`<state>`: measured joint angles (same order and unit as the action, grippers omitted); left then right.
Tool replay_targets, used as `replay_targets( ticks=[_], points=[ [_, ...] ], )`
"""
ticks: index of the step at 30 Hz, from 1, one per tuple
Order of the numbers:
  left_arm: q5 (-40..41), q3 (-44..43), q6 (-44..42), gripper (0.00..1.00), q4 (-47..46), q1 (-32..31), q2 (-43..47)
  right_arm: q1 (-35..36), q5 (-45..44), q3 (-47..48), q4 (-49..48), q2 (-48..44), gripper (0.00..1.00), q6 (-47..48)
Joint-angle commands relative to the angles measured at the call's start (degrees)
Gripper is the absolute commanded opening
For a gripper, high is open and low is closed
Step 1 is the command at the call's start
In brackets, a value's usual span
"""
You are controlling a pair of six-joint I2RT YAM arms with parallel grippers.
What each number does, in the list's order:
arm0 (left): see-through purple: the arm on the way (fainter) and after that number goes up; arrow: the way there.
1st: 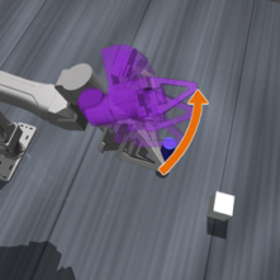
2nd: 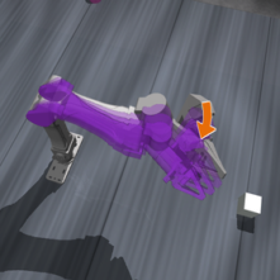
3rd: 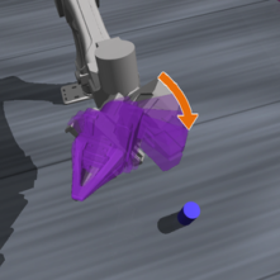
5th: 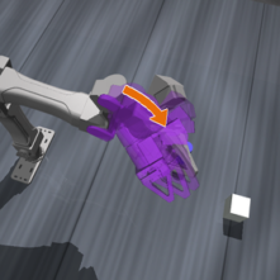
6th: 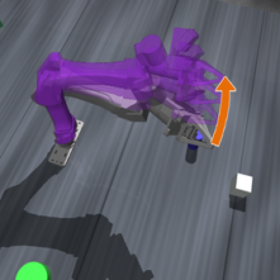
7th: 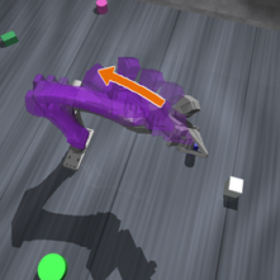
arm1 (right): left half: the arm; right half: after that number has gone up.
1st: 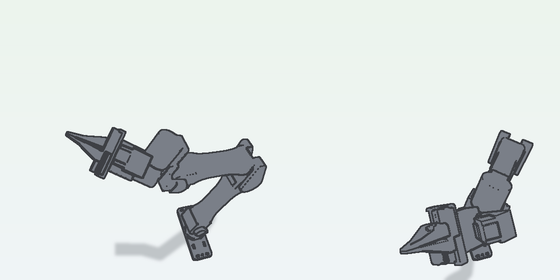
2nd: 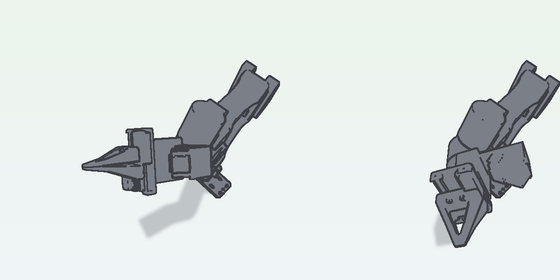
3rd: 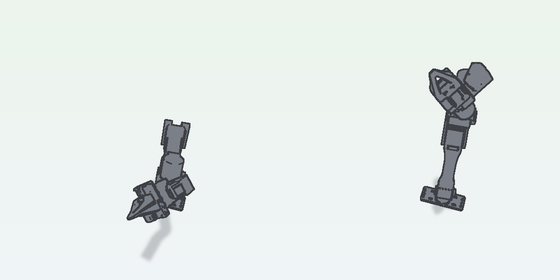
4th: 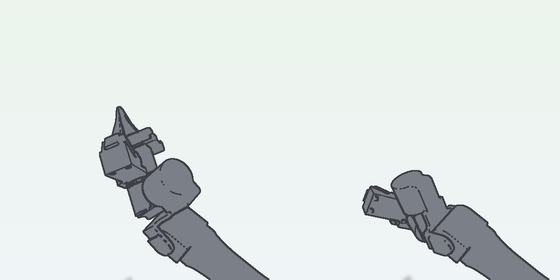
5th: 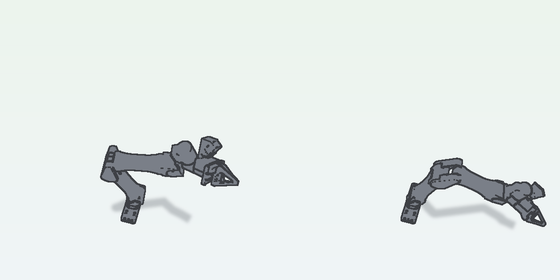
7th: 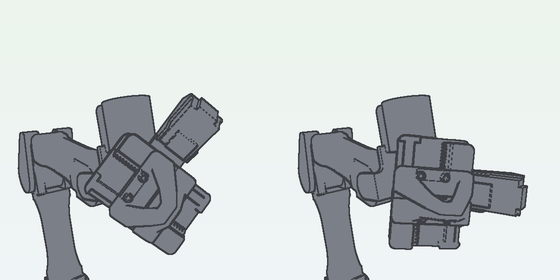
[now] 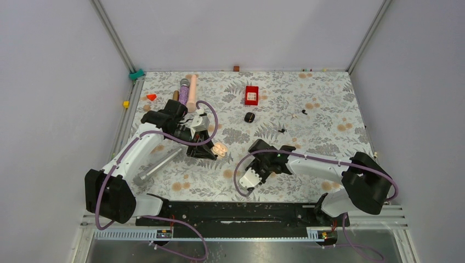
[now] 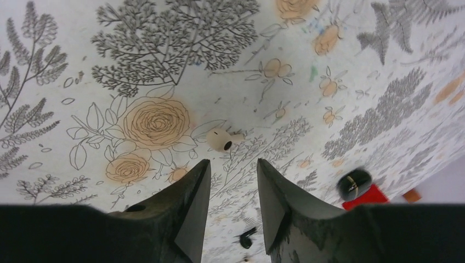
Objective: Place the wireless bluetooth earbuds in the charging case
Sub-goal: Adjust the earbud at the center of the board.
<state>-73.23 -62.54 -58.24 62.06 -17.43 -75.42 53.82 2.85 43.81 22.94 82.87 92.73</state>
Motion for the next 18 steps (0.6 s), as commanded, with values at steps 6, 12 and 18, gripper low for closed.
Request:
replay_targets(
  ticks=[6, 12, 18],
  points=[
    [-3.7, -0.9, -2.0, 0.0, 0.0, 0.3, 1.0, -0.9, -1.0, 8.5, 3.0, -2.9, 0.46, -45.0],
    [-3.7, -1.2, -1.8, 0.0, 0.0, 0.3, 0.9, -2.4, -7.1, 14.2, 7.0, 4.3, 0.51, -67.5],
    [-3.3, -0.9, -1.7, 0.0, 0.0, 0.3, 1.9, -6.2, -3.0, 16.9, 9.2, 11.7, 0.49, -73.2]
  ],
)
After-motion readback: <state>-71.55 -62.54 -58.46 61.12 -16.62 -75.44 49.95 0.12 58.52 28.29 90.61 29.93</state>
